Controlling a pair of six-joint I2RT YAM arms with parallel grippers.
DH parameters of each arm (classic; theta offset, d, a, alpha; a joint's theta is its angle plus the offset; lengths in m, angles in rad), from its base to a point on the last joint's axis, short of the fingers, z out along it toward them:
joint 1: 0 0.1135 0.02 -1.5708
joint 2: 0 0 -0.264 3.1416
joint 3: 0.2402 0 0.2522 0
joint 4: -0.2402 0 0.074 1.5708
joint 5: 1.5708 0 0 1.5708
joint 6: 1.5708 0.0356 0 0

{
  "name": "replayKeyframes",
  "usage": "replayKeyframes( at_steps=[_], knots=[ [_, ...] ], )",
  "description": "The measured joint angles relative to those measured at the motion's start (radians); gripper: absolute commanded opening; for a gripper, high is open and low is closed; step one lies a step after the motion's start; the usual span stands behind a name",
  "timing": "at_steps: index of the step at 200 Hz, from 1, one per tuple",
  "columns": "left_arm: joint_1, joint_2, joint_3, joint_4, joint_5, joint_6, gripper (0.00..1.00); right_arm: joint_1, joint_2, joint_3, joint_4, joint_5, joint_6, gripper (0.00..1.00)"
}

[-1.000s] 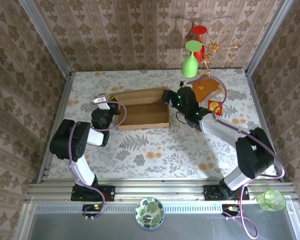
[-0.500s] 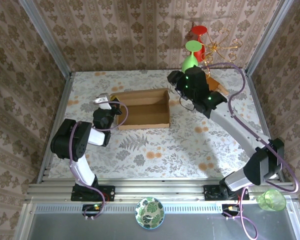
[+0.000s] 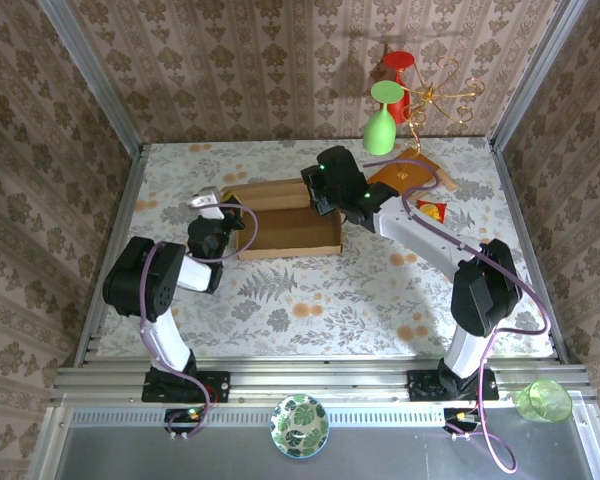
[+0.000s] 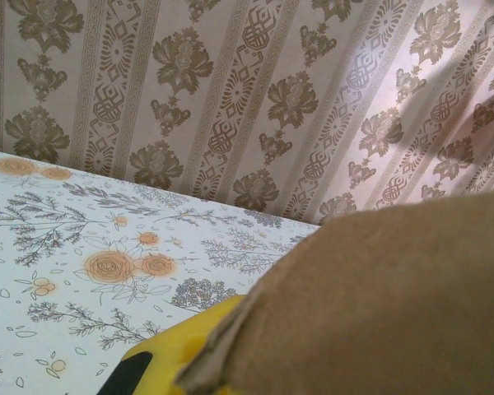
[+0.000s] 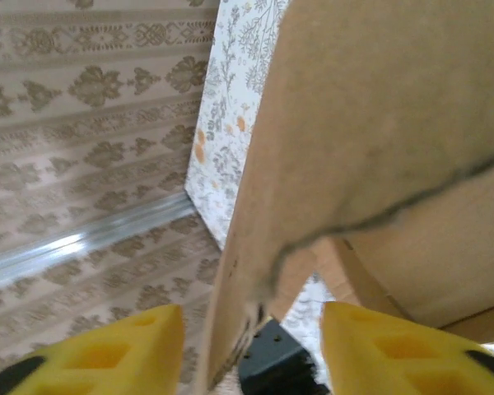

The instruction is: Fold the paper box

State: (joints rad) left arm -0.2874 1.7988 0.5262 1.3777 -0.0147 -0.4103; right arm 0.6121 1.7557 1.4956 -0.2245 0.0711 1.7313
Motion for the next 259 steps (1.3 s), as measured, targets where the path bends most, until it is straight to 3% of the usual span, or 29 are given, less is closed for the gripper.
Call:
replayKeyframes(
  at_steps=[24, 34, 63, 107, 127, 169, 216, 235, 259],
  knots=[
    [0.000, 0.000, 0.000, 0.000, -0.001, 0.000, 0.00, -0.001, 0.001, -0.012, 0.027, 0.002, 0.036, 0.05],
    [0.000, 0.002, 0.000, 0.000, -0.001, 0.000, 0.05, -0.001, -0.001, -0.026, 0.051, 0.003, 0.048, 0.00],
    [0.001, 0.002, -0.001, -0.022, 0.011, -0.016, 0.27, -0.003, -0.021, -0.092, 0.098, 0.001, 0.077, 0.00],
    [0.001, -0.010, -0.029, -0.130, 0.056, -0.118, 0.41, -0.003, -0.042, -0.145, 0.150, -0.001, 0.099, 0.00],
    [0.001, -0.081, -0.056, -0.218, 0.071, -0.174, 0.42, -0.003, -0.043, -0.153, 0.162, -0.002, 0.102, 0.00],
    [0.001, -0.399, -0.065, -0.575, 0.082, -0.284, 0.37, -0.010, -0.044, -0.157, 0.169, -0.008, 0.101, 0.00],
    [0.049, -0.739, 0.015, -1.144, 0.082, -0.410, 0.35, -0.023, -0.036, -0.137, 0.158, -0.031, 0.094, 0.00],
    [0.105, -0.785, 0.137, -1.353, 0.103, -0.432, 0.35, -0.028, -0.031, -0.127, 0.146, -0.043, 0.082, 0.00],
    [0.204, -0.726, 0.313, -1.529, 0.169, -0.477, 0.34, -0.032, -0.023, -0.120, 0.145, -0.058, 0.074, 0.00]
  ],
)
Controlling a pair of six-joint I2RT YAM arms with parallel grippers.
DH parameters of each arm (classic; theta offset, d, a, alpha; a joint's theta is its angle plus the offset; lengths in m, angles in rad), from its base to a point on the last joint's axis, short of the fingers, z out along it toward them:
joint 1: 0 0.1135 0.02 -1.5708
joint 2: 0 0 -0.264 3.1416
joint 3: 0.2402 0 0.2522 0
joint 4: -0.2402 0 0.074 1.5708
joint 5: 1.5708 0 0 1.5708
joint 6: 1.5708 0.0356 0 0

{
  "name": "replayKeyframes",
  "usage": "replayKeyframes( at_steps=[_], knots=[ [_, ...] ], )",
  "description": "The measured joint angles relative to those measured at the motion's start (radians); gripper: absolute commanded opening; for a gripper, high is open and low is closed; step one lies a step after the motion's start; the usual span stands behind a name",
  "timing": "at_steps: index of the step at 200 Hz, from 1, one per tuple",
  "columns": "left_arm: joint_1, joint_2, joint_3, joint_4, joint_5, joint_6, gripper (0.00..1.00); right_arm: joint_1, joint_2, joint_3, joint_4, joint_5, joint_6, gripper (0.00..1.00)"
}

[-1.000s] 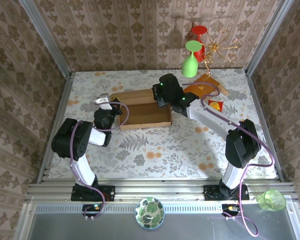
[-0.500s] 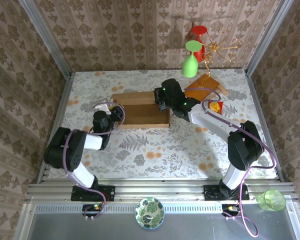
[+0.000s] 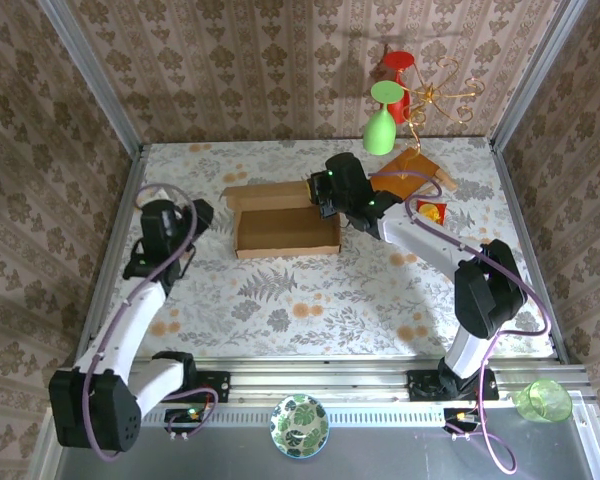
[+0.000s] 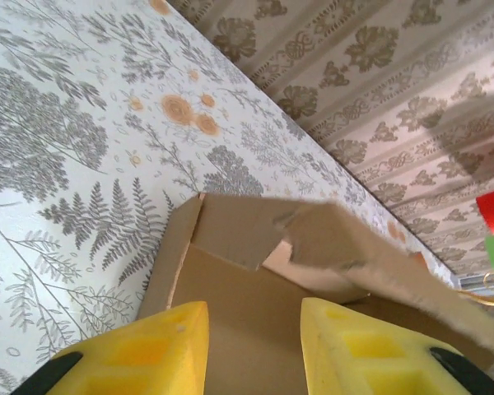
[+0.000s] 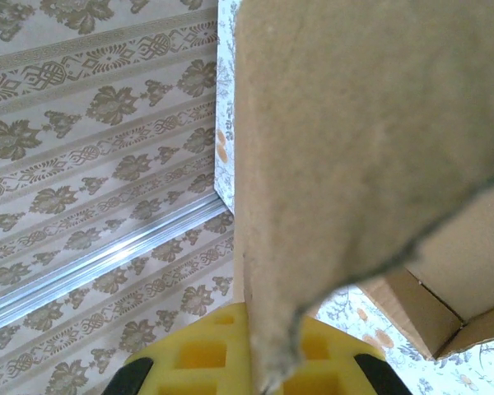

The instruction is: Fold the paper box

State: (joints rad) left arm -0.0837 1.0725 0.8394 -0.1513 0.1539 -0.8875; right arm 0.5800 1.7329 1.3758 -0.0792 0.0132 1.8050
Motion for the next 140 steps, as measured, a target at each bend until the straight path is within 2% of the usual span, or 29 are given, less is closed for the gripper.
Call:
replayKeyframes(
  at_steps=[27, 71, 95, 140],
  knots=[
    [0.067, 0.171, 0.180, -0.135, 0.064, -0.066, 0.34, 0.000, 0.002, 0.005, -0.003, -0.007, -0.011, 0.00],
    [0.076, 0.523, 0.490, -0.284, 0.186, -0.190, 0.42, 0.000, 0.014, 0.015, -0.006, -0.017, -0.022, 0.00],
    [0.055, 0.597, 0.520, -0.283, 0.237, -0.267, 0.42, -0.002, 0.025, 0.026, -0.006, -0.022, -0.022, 0.00],
    [-0.006, 0.636, 0.500, -0.259, 0.311, -0.361, 0.41, -0.004, 0.037, 0.039, -0.005, -0.025, -0.022, 0.00]
  ],
)
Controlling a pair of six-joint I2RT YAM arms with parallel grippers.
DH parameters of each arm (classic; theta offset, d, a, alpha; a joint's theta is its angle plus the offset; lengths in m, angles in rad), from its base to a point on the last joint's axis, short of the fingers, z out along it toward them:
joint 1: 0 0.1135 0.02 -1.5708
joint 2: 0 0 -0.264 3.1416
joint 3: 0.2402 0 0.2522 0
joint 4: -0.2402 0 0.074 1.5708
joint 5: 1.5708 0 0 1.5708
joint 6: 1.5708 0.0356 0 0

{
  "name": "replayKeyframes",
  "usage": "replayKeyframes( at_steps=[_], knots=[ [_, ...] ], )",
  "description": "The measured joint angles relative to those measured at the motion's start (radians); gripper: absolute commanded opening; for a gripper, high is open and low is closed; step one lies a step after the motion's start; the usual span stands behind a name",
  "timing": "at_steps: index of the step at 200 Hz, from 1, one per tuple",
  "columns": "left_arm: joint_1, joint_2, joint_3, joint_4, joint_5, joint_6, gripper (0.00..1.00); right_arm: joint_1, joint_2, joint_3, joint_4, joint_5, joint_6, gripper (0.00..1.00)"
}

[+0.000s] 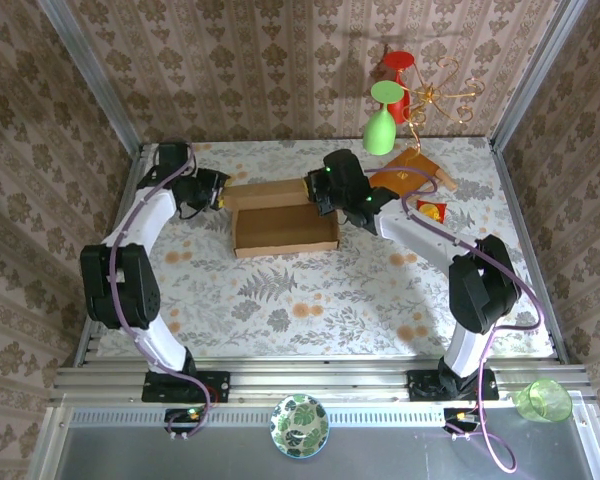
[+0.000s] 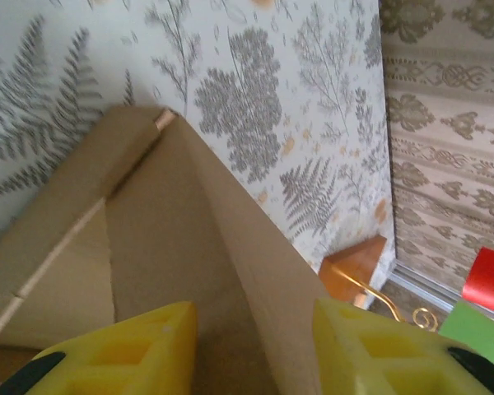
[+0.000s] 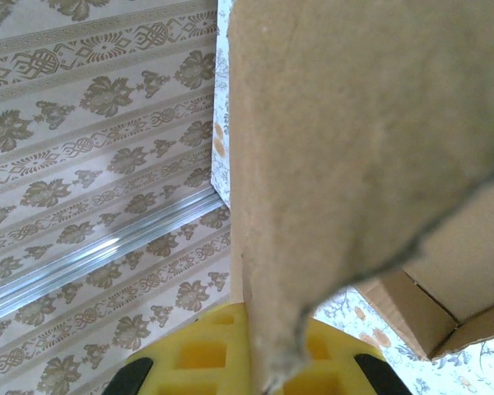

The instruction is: Fold the paper box

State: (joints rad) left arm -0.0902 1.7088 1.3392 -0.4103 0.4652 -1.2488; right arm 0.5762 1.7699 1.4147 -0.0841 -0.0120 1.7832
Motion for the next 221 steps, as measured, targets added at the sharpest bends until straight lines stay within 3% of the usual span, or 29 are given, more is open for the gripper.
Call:
replayKeyframes(
  at_steps=[41, 111, 142, 169, 197, 221],
  knots=[
    [-0.003, 0.000, -0.050, 0.075, 0.029, -0.069, 0.33, -0.003, 0.006, 0.000, -0.001, -0.011, -0.003, 0.00],
    [0.000, -0.008, -0.104, 0.105, 0.037, -0.076, 0.21, -0.006, 0.019, 0.000, -0.006, -0.034, -0.011, 0.00],
    [0.000, -0.023, -0.122, 0.108, 0.042, -0.076, 0.10, -0.018, 0.024, 0.018, -0.045, -0.055, -0.043, 0.23],
    [0.006, -0.031, -0.122, 0.106, 0.055, -0.076, 0.09, -0.042, 0.032, 0.047, -0.111, -0.073, -0.103, 0.41],
    [0.013, -0.032, -0.121, 0.099, 0.063, -0.075, 0.09, -0.091, 0.032, 0.101, -0.207, -0.105, -0.199, 0.54],
    [0.015, -0.031, -0.120, 0.097, 0.067, -0.075, 0.09, -0.142, 0.032, 0.167, -0.281, -0.132, -0.317, 0.57]
  ],
)
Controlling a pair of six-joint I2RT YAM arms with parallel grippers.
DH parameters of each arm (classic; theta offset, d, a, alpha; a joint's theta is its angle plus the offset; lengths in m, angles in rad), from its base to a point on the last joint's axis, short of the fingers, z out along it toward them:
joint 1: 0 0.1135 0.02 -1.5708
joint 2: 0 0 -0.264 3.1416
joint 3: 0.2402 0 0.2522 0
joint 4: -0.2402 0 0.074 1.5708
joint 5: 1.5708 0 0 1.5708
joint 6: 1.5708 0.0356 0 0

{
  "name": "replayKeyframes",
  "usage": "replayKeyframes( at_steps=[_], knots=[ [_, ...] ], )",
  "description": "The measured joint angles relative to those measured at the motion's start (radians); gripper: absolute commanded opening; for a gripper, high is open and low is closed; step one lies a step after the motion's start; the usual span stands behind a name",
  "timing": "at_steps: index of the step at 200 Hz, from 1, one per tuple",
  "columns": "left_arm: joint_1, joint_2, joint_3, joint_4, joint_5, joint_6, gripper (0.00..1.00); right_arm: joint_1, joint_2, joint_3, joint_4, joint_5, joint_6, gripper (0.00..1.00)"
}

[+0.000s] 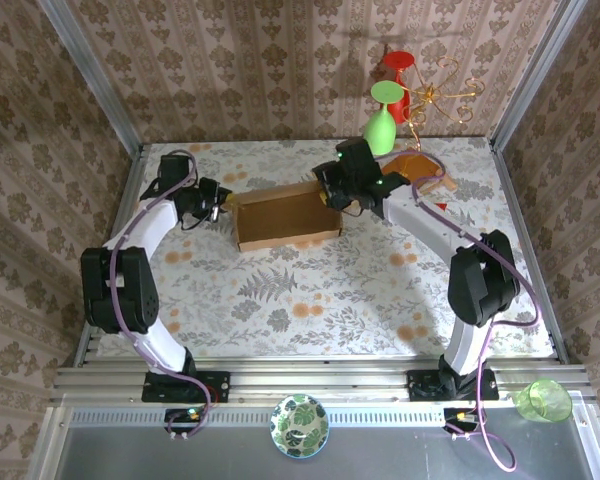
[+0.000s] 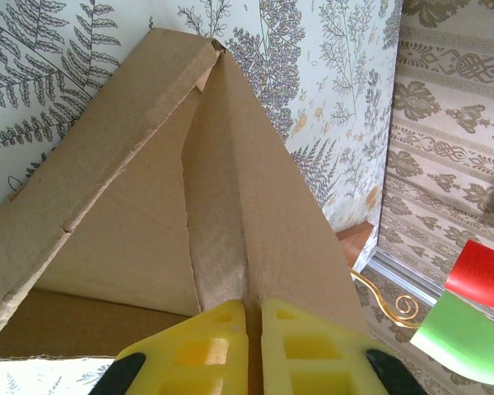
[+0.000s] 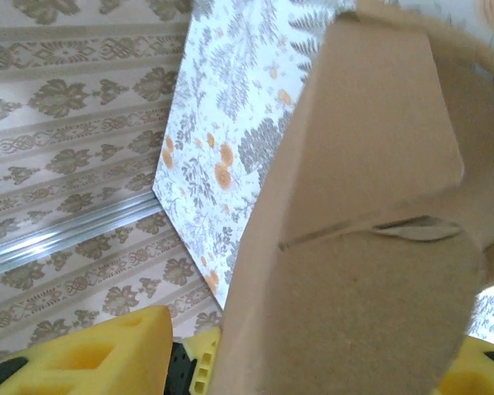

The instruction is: Fold the paper box

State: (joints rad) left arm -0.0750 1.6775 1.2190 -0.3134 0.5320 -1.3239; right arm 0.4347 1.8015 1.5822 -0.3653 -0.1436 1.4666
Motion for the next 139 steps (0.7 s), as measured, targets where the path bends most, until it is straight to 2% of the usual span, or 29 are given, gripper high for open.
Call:
replayKeyframes(
  at_steps=[60, 92, 139],
  knots=[
    [0.020, 0.000, 0.027, -0.035, 0.015, 0.013, 0.09, -0.133, -0.012, 0.034, -0.136, -0.040, -0.269, 0.63],
    [0.028, 0.000, 0.030, -0.049, 0.022, 0.019, 0.10, -0.174, 0.129, 0.160, -0.143, -0.109, -0.323, 0.63],
    [0.031, 0.001, 0.034, -0.054, 0.023, 0.019, 0.10, -0.135, 0.314, 0.318, -0.143, -0.208, -0.302, 0.64]
  ],
)
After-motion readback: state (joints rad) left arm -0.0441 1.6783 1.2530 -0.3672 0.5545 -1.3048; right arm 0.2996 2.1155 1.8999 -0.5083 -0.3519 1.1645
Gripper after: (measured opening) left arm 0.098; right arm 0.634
